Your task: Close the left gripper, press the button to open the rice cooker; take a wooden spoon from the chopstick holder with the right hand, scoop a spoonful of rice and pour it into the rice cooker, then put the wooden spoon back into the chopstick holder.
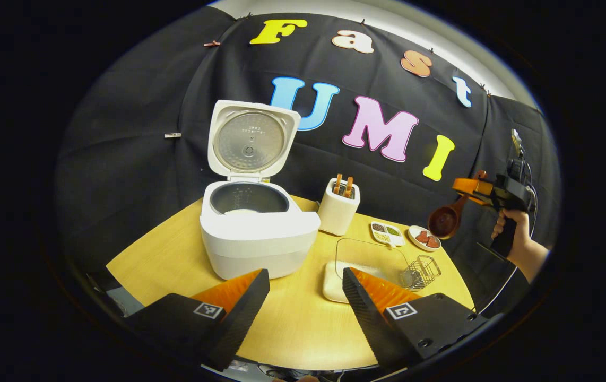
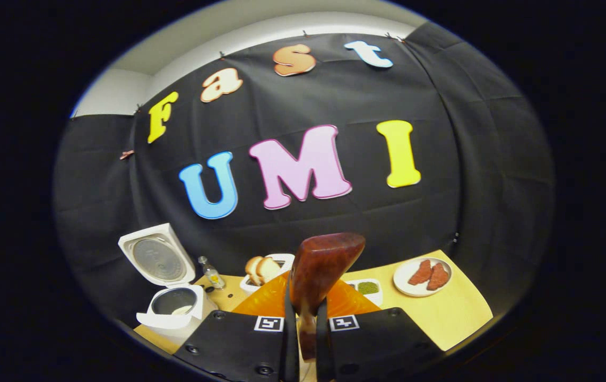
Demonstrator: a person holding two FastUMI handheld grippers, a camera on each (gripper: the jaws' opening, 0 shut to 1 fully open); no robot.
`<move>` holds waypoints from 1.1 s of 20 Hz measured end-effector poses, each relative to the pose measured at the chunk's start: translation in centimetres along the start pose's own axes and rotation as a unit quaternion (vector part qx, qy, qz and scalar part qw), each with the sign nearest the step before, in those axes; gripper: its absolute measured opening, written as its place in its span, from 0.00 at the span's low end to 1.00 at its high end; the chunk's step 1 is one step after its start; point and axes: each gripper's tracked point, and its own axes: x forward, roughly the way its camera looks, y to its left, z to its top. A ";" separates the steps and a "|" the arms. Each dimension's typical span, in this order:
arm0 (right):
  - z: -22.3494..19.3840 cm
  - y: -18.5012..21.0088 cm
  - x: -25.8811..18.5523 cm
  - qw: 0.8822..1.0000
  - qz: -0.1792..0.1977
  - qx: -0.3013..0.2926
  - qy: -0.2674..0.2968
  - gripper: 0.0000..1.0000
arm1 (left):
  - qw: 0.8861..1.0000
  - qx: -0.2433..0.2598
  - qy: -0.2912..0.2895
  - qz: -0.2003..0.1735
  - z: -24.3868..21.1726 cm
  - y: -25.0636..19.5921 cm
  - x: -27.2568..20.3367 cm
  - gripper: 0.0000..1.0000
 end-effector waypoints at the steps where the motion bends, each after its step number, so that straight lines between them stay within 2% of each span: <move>1: -0.4 -1.6 0.1 1.000 -0.011 0.010 0.006 0.16 | 1.000 0.000 0.001 0.003 0.0 -0.6 0.1 0.96; 5: -3.6 -7.4 0.6 0.997 -0.047 0.048 0.037 0.17 | 1.000 0.013 0.001 0.021 0.6 -2.2 0.4 0.96; 9: -8.0 -10.7 1.3 0.992 -0.064 0.079 0.072 0.17 | 0.999 0.022 -0.002 0.041 1.6 -2.7 1.0 0.96; 16: -14.7 -11.9 3.9 0.984 -0.067 0.106 0.128 0.17 | 0.997 0.003 -0.012 0.075 2.7 -4.2 1.0 0.95; 18: -15.9 -12.4 4.3 0.982 -0.075 0.111 0.135 0.17 | 0.995 -0.004 -0.009 0.098 2.8 -3.9 0.3 0.95; 22: -17.7 -13.0 4.2 0.978 -0.087 0.117 0.147 0.17 | 0.992 -0.018 -0.043 0.120 5.5 -3.5 -0.9 0.96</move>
